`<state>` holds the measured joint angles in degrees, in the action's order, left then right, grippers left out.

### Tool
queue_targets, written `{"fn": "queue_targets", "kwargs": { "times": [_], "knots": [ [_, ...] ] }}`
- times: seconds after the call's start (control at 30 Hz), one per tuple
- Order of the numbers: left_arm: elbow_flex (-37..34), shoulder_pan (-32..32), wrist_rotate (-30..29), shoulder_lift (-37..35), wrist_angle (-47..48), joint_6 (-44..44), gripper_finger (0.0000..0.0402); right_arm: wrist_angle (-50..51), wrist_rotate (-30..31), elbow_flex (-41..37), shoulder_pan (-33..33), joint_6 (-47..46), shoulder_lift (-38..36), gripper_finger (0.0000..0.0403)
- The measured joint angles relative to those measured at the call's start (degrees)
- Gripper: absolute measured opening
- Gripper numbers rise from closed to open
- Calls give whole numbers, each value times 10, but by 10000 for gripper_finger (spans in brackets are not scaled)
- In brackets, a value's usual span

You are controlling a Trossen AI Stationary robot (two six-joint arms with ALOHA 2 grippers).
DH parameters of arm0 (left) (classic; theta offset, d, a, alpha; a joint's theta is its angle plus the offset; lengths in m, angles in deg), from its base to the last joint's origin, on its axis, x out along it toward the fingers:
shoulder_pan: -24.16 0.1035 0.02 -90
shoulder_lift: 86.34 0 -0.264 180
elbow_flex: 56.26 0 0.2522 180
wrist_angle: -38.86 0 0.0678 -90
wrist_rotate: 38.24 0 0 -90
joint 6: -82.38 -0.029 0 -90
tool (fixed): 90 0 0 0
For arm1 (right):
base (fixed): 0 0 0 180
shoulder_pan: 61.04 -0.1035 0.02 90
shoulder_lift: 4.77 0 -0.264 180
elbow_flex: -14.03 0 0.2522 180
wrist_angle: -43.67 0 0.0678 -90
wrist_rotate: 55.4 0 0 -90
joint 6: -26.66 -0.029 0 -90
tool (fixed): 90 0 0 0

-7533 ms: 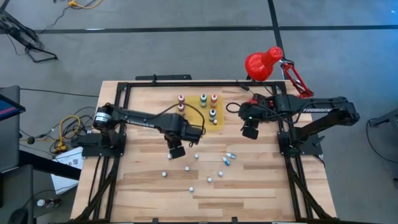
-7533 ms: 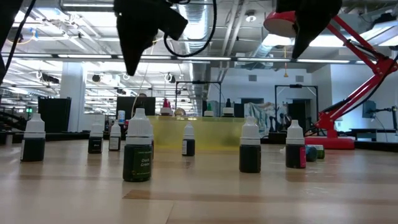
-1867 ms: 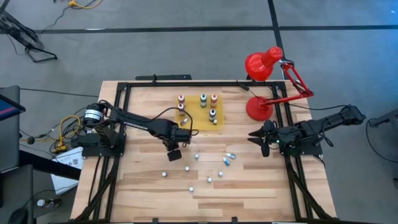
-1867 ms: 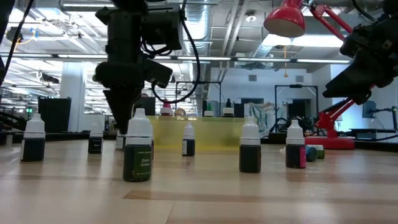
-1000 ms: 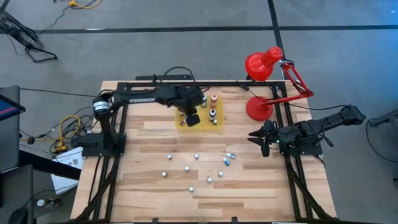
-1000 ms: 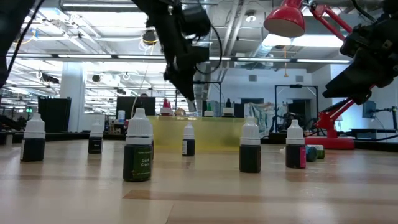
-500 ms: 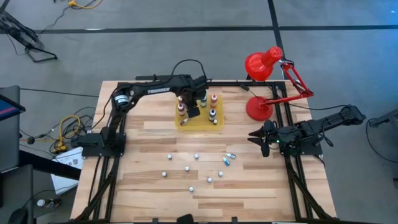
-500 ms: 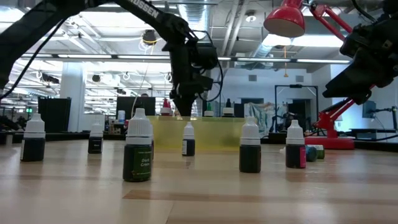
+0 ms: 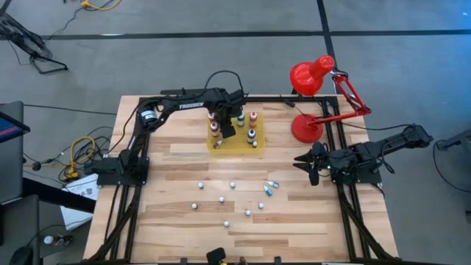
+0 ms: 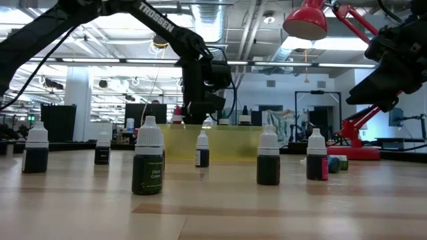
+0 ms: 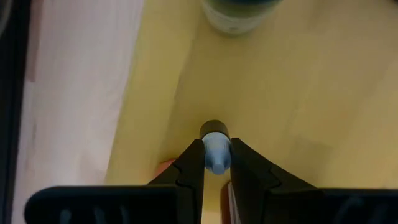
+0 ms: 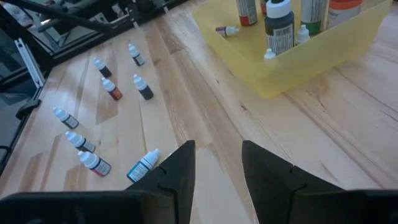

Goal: Pick & Place food coloring
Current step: Put the small white food coloring in the bin

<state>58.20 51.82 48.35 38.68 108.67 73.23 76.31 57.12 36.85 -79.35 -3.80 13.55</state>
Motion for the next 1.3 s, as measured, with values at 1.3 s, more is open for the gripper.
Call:
{"fn": "queue_targets", "kwargs": {
  "times": [1.3],
  "knots": [
    [252, -83, 3, 7, 263, 131, 190, 0, 0, 0, 0, 0, 0, 122]
  ]
}}
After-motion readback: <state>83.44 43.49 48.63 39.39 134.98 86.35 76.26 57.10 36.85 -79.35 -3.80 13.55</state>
